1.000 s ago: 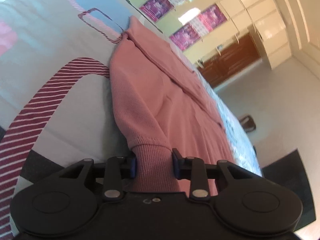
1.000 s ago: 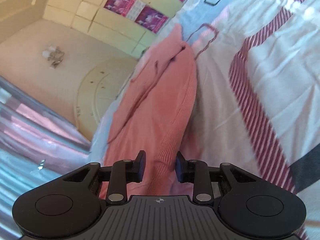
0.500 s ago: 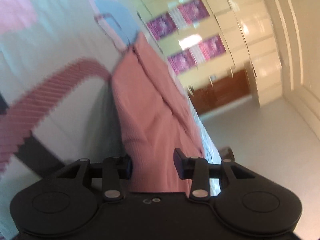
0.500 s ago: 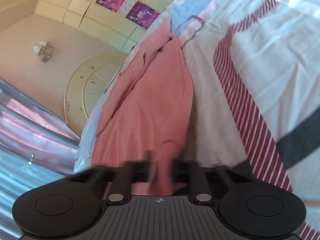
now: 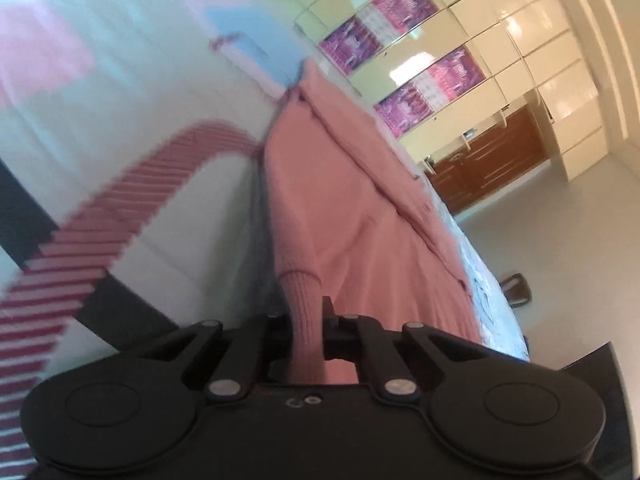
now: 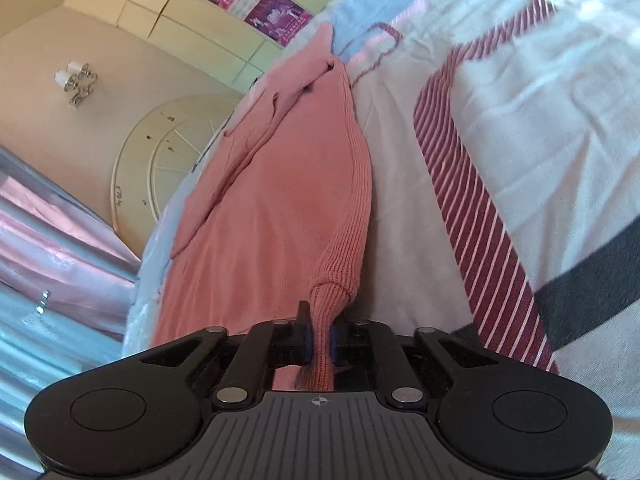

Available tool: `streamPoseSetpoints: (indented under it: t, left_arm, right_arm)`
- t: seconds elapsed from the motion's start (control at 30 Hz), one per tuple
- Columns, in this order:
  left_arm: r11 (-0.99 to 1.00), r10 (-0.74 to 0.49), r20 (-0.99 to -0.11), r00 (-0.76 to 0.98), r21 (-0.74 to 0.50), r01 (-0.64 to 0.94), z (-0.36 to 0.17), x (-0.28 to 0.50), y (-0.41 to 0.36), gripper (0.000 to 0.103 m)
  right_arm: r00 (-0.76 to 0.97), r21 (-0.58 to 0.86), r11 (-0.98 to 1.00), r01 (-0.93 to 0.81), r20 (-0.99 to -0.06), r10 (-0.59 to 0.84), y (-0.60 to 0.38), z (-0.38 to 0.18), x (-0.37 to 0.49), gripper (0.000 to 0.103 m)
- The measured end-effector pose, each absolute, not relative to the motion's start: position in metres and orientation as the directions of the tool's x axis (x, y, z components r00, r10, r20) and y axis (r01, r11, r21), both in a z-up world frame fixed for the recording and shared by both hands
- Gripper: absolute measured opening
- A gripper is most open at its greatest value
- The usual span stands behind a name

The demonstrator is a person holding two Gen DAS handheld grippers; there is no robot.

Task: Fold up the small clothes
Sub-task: 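Carry the held hem over the sweater body toward the collar with both tools, then open both tools to release the hem onto the collar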

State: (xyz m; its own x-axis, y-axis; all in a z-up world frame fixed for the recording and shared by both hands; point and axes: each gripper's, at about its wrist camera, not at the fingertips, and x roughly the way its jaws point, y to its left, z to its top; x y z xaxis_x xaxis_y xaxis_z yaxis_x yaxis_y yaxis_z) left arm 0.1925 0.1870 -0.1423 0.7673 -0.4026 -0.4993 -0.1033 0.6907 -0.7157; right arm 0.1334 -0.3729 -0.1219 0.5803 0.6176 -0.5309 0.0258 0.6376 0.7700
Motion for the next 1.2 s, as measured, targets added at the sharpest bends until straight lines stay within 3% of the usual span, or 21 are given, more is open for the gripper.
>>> streamPoseSetpoints:
  t: [0.07,0.13,0.23,0.27,0.5,0.73,0.93,1.2]
  left_arm:
    - [0.693,-0.406,-0.426,0.808,-0.720,-0.032,-0.127,0.183,0.190,0.004]
    - [0.751,-0.364,-0.487,0.794,-0.657,-0.058,-0.125,0.184,0.190,0.004]
    - [0.773,-0.358,-0.599,0.716,-0.620,-0.133,-0.148,0.199,0.188,0.005]
    - [0.757,-0.359,-0.584,0.728,-0.638,-0.139,-0.148,0.199,0.189,0.005]
    - [0.680,-0.388,-0.462,0.797,-0.728,-0.091,-0.115,0.211,0.194,0.004]
    - [0.668,-0.415,-0.338,0.845,-0.744,0.030,-0.060,0.322,0.186,0.005]
    - [0.688,-0.432,-0.389,0.814,-0.725,0.018,-0.053,0.447,0.180,0.005]
    - [0.731,-0.453,-0.557,0.697,-0.679,-0.068,-0.117,0.571,0.184,0.005]
  right_arm:
    - [0.624,0.780,0.624,-0.049,-0.464,0.629,-0.376,-0.105,0.125,0.006]
    - [0.659,0.785,0.613,-0.094,-0.413,0.629,-0.383,-0.093,0.117,0.006]
    - [0.590,0.734,0.678,-0.034,-0.533,0.606,-0.381,-0.114,0.126,0.006]
    - [0.556,0.718,0.695,-0.010,-0.574,0.601,-0.378,-0.123,0.129,0.005]
    - [0.668,0.763,0.643,-0.064,-0.446,0.596,-0.383,-0.082,0.139,0.006]
    - [0.760,0.721,0.682,-0.126,-0.371,0.533,-0.367,-0.010,0.237,0.006]
    - [0.766,0.720,0.692,-0.053,-0.415,0.491,-0.356,0.001,0.372,0.006]
    - [0.701,0.709,0.699,0.096,-0.546,0.458,-0.347,-0.052,0.513,0.006]
